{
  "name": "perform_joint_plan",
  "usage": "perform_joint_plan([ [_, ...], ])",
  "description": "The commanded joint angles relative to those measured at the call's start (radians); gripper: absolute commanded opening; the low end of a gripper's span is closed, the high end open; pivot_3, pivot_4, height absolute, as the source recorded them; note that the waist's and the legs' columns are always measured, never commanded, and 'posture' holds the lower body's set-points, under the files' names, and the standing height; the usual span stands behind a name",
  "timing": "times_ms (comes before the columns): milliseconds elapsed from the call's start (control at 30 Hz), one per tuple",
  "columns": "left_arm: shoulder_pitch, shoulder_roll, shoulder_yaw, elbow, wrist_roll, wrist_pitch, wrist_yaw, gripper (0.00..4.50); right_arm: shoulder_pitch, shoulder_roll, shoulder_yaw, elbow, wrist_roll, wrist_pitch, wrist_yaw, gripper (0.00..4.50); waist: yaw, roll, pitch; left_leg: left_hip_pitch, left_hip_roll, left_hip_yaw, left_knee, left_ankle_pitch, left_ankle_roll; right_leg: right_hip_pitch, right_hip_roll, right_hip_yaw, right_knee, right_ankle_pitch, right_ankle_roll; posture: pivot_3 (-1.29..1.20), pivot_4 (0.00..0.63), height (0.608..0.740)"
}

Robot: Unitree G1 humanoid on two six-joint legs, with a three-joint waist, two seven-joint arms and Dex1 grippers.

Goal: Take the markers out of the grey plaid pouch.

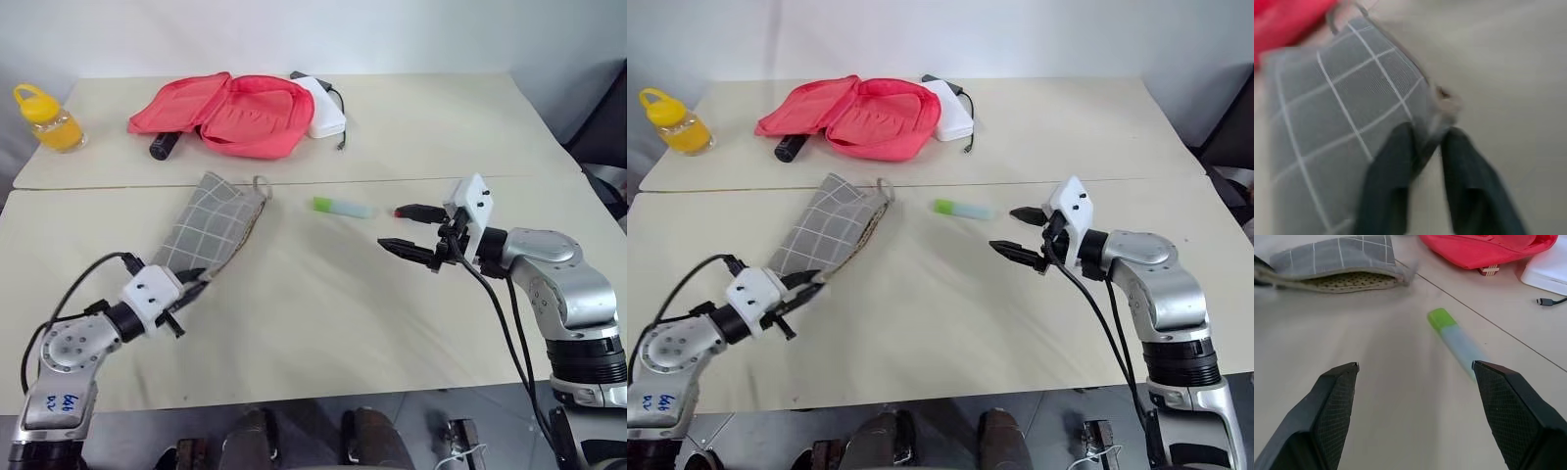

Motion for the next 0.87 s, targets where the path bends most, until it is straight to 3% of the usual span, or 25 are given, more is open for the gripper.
perform_joint_plan([
  [33, -0.031, 0.008, 0.033, -0.023, -0.049, 0.007, -0.002, 2.42, 0.005, -0.015, -0.014, -0.035, 0.009, -0.02, 0.003, 3.9, 0.001, 0.0, 0.0, 0.0, 0.0, 0.0, 0.001, 0.0, 0.0, 0.0, 0.0, 0.0, 0.0, 0.0, 0.0, 0.0, 0.15, 0.74],
  [233, 0.036, 0.009, 0.118, -0.093, -0.228, 0.085, -0.074, 4.32, 0.039, -0.01, -0.046, -0.044, 0.032, -0.028, -0.003, 3.9, -0.005, 0.0, 0.0, 0.0, 0.0, 0.0, 0.002, 0.0, 0.0, 0.0, -0.001, 0.0, 0.002, 0.0, 0.0, 0.0, 0.15, 0.74],
  [267, 0.065, 0.001, 0.145, -0.116, -0.28, 0.117, -0.083, 4.46, 0.05, -0.008, -0.055, -0.048, 0.041, -0.036, 0.0, 3.9, -0.007, 0.0, 0.0, 0.0, 0.0, 0.0, 0.002, 0.0, 0.0, 0.0, -0.001, 0.0, 0.002, 0.0, 0.0, 0.0, 0.15, 0.74],
  [367, 0.137, -0.029, 0.24, -0.17, -0.46, 0.263, -0.058, 4.46, 0.095, -0.003, -0.085, -0.06, 0.059, -0.083, 0.012, 3.9, -0.005, 0.0, 0.0, 0.0, 0.0, 0.0, 0.001, 0.0, 0.0, 0.0, -0.001, 0.0, 0.002, 0.0, 0.0, 0.0, 0.15, 0.74],
  [467, 0.195, -0.048, 0.307, -0.197, -0.532, 0.33, -0.019, 4.46, 0.163, 0.006, -0.134, -0.056, 0.097, -0.141, 0.042, 3.9, -0.002, 0.0, 0.0, 0.0, 0.0, -0.001, 0.002, 0.0, 0.0, 0.001, -0.001, 0.0, 0.002, 0.0, 0.0, 0.0, 0.15, 0.74],
  [667, 0.238, -0.105, 0.342, -0.242, -0.514, 0.341, 0.084, 4.46, 0.284, -0.01, -0.191, 0.132, 0.044, -0.351, 0.101, 3.9, 0.001, 0.0, 0.0, 0.004, -0.001, -0.005, 0.005, -0.001, 0.003, 0.013, -0.001, -0.003, -0.006, 0.0, 0.0, 0.0, 0.15, 0.74],
  [867, 0.261, -0.123, 0.321, -0.17, -0.451, 0.253, 0.043, 4.46, 0.249, -0.005, -0.23, 0.303, 0.05, -0.461, 0.114, 3.9, -0.005, 0.0, 0.0, 0.005, -0.001, -0.004, 0.006, -0.002, 0.005, 0.014, 0.0, -0.003, -0.007, 0.0, 0.0, 0.0, 0.15, 0.74],
])
